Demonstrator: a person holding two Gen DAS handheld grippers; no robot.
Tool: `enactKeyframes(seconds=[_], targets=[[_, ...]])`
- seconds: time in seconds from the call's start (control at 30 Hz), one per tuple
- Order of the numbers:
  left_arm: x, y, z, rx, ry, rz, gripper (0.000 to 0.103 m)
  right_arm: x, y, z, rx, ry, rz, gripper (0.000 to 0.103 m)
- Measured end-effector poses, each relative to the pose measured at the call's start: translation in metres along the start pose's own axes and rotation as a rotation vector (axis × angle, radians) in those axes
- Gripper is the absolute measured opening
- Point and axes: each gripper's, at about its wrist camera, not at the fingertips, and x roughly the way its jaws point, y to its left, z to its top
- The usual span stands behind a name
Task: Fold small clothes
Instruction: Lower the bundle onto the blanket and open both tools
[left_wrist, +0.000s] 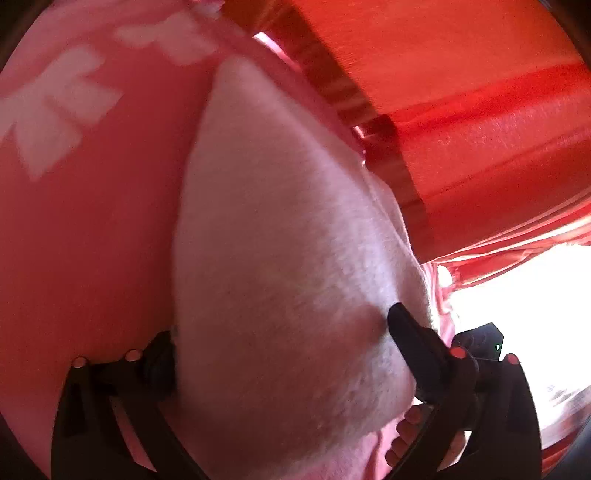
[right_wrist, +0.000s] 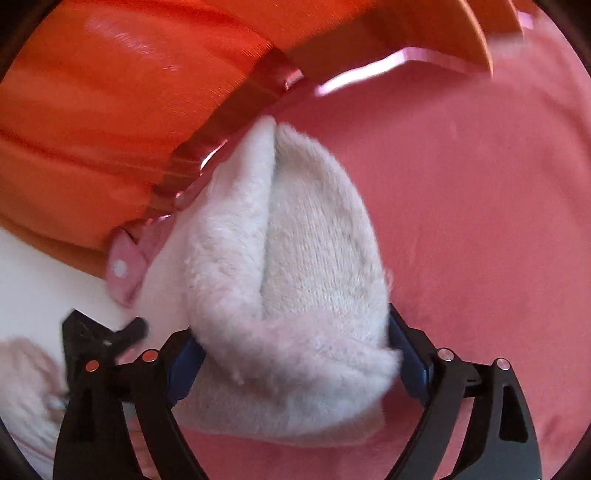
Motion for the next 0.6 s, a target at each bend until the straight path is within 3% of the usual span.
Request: enactKeyframes(seconds=[0.07, 0.13, 0.23, 0.27, 0.33, 0.37, 0.4, 0.43, 0.5, 0.6], targets=[[-0.007, -0.014, 0.006, 0.057, -0.043, 0.002, 0.065, -0.012, 0.017, 0.001, -0.06, -0.055, 0.003, 0.042], [-0.029, -0.032, 0.013, 0.125, -0.134, -0.045, 0.059, -0.041, 0.047, -0.002, -0.173, -0.17, 0.038, 0.032], [-0.054, -0.047, 0.022, 0.191, -0.228, -0.083, 0.059, -0.057, 0.064, -0.008, -0.249, -0.249, 0.092, 0.032], [-0.055, -0.045, 0.021, 0.204, -0.229, -0.069, 0.059, -0.045, 0.059, -0.008, -0.241, -0.207, 0.059, 0.033], [-0.03, -0.028, 0.014, 0.209, -0.155, 0.072, 0.062, -0.008, 0.038, -0.008, -0.191, -0.044, -0.049, 0.038], [-0.014, -0.02, 0.014, 0.183, -0.107, 0.13, 0.066, 0.007, 0.023, -0.012, -0.139, 0.009, -0.063, 0.041], [-0.008, -0.002, 0.01, 0.111, -0.063, 0.184, 0.069, 0.001, 0.019, -0.012, -0.109, -0.011, -0.028, 0.042], [-0.012, 0.006, 0.009, 0.052, -0.07, 0.141, 0.069, -0.005, 0.023, -0.01, -0.103, 0.006, -0.034, 0.045], [-0.03, 0.003, 0.01, -0.007, -0.079, 0.104, 0.069, -0.037, 0.041, -0.011, -0.14, -0.092, -0.083, 0.046], [-0.061, -0.021, -0.002, 0.094, -0.186, 0.217, 0.07, -0.08, 0.068, -0.029, -0.241, -0.303, -0.164, 0.048]])
